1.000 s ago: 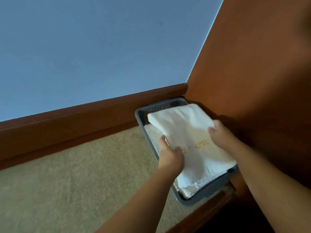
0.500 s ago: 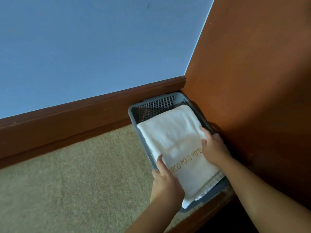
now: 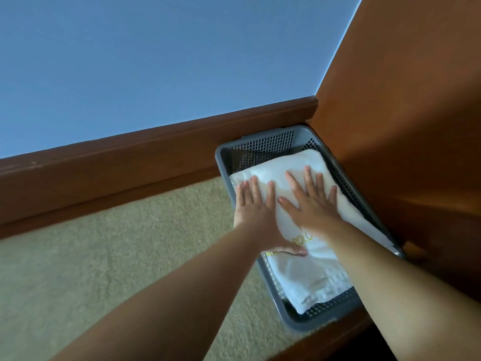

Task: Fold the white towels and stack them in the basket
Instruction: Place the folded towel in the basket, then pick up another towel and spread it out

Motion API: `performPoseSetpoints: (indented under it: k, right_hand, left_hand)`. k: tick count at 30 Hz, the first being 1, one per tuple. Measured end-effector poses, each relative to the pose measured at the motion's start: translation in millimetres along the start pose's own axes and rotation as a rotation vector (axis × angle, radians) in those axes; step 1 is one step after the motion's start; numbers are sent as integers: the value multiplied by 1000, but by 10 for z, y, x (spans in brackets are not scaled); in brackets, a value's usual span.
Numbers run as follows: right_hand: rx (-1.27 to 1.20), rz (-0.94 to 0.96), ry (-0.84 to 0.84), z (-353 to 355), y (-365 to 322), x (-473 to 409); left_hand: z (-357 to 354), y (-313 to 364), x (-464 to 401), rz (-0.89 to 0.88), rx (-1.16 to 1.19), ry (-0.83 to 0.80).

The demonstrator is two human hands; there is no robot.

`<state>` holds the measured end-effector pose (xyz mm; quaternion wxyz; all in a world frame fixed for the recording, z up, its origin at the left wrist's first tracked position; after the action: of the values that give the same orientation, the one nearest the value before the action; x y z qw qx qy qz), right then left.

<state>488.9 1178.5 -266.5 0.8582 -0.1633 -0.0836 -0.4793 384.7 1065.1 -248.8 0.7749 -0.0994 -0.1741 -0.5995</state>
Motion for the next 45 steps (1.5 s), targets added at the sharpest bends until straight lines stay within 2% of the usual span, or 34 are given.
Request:
performPoseSetpoints:
  k: [4, 7, 11, 15, 21, 25, 28, 32, 35, 42, 45]
  right_hand:
    - [16, -88, -106, 20, -100, 123]
    - [-85, -156, -124, 117, -527, 338]
    - [-194, 81, -1, 361, -1570, 719]
    - [-227, 332, -12, 317, -2867, 1233]
    - [-327, 777, -195, 75, -5067, 2390]
    - [-229, 1066, -282, -177, -6649, 3320]
    - [-177, 1171, -356, -492, -7651, 3919]
    - [-84, 1252, -444, -1109, -8843, 4631]
    - [40, 1277, -507, -1622, -9505, 4961]
    - [215, 1317, -470, -2401, -10469, 5411]
    - [276, 1312, -440, -2621, -10677, 5531]
  left_hand:
    - [30, 10, 202, -10, 25, -8]
    - [47, -43, 544, -50, 126, -7]
    - [149, -631, 1352, -6, 354, 189]
    - [112, -1864, 2616, 282, 455, 390]
    - [-106, -3692, 4898, 779, 415, 615]
    - [-407, -4558, 6473, 1095, 422, 772]
    - [-781, -4994, 7443, 1288, 478, 827]
    - [-1294, -5584, 8445, 1460, 575, 779]
    - [-1574, -6040, 8844, 1489, 620, 730]
    - [-2078, -7016, 9132, 1459, 463, 500]
    - [-2258, -7250, 9131, 1359, 394, 510]
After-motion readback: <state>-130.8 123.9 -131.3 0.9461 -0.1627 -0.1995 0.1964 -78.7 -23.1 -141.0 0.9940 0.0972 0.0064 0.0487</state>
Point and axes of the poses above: each hand's wrist, its own x-axis away from the middle knuckle, its own z-axis out of the back of the hand, y = z × x, the point moved 7 cm from there along -x, towards the middle knuckle, and after that the axes turned 5 degrees about -x, right-handed, at the moved point
